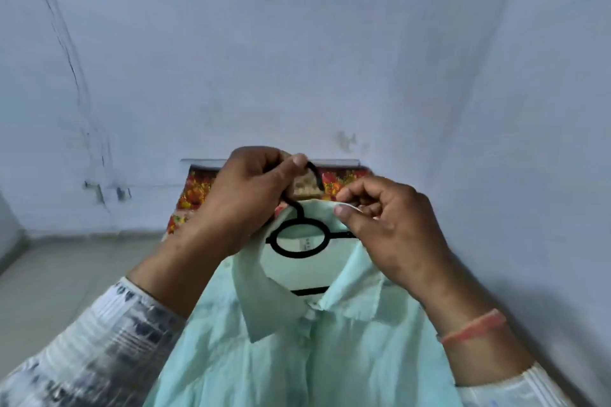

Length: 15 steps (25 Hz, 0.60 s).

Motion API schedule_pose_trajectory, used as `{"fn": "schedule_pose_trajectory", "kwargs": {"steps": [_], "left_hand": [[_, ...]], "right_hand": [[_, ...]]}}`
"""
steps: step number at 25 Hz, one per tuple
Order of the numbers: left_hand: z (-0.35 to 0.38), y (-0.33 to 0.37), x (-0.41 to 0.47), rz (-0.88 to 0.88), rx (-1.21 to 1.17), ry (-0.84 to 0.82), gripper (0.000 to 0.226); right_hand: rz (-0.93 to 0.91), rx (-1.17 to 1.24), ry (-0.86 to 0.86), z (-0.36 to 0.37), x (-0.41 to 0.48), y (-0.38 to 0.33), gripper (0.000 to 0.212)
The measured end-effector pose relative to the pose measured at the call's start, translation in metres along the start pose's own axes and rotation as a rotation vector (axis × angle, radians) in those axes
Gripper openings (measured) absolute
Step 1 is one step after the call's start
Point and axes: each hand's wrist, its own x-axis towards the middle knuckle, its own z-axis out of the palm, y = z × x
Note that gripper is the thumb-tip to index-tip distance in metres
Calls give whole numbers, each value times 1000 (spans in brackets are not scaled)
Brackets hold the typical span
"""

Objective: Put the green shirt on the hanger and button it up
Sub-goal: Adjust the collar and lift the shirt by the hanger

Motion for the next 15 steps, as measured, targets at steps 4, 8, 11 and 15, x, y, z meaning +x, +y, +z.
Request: {"fn": "schedule_pose_trajectory", "kwargs": {"steps": [4,8,11,15], "left_hand": [[-17,142,-56,210,35,85,25],[-14,266,-129,430,184,148,20],[-10,341,-187,447,393,188,18],[-13,422,-253,398,467,269,20]], "right_hand": [[-176,-168,85,-104,-26,-91,33],[-227,-484,25,-194,-65,-150,42],[-263,-504,66,-264,-97,-195,22],[-310,-575,73,-333,-132,-264,22]]}}
